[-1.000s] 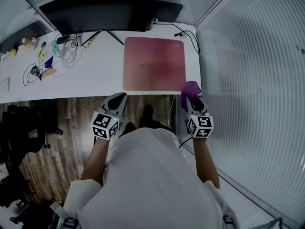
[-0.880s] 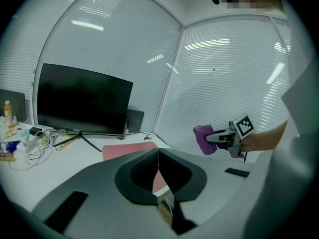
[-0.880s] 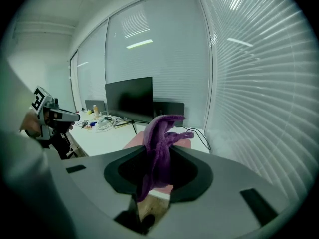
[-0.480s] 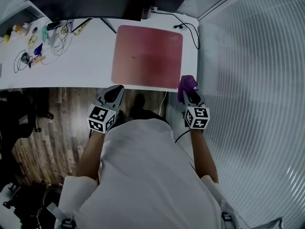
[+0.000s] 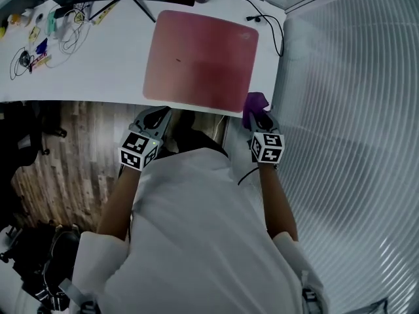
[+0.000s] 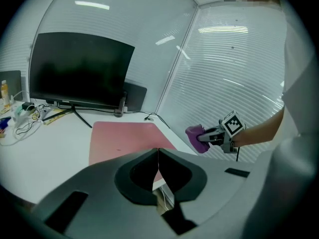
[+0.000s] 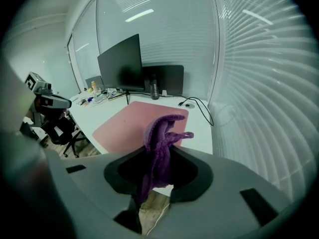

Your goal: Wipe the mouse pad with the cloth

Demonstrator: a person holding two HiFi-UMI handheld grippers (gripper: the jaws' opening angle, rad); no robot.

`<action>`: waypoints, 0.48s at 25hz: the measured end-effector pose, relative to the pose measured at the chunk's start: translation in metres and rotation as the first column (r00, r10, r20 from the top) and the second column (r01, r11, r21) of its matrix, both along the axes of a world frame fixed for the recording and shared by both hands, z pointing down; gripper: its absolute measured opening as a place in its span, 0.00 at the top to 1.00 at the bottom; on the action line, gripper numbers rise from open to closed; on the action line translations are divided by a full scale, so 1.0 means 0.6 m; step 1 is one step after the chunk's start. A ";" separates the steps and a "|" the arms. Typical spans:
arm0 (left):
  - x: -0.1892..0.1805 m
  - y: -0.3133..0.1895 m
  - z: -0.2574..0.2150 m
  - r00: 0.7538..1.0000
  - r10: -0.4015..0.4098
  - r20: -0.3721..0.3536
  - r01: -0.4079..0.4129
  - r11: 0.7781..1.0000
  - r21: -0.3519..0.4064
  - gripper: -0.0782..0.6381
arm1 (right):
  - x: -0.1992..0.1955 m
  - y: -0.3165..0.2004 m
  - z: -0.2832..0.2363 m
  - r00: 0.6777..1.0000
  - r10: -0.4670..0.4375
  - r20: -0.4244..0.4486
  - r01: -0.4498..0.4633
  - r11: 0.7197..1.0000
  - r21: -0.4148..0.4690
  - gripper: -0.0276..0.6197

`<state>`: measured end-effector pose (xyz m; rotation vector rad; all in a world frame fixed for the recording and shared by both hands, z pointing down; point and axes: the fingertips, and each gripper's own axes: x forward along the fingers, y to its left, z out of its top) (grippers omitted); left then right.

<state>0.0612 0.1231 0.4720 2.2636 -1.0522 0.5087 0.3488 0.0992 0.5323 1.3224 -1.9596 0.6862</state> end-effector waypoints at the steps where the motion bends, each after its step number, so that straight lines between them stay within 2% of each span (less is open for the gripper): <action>1: 0.004 -0.001 0.008 1.000 0.000 0.004 0.000 1.000 -0.013 0.87 | 0.006 -0.002 0.014 1.000 -0.002 -0.006 0.002 1.000 -0.014 0.75; 12: 0.032 -0.009 0.054 0.999 -0.004 0.050 0.008 0.995 -0.096 0.87 | 0.055 -0.027 0.151 0.998 -0.006 -0.055 -0.002 0.990 -0.142 0.75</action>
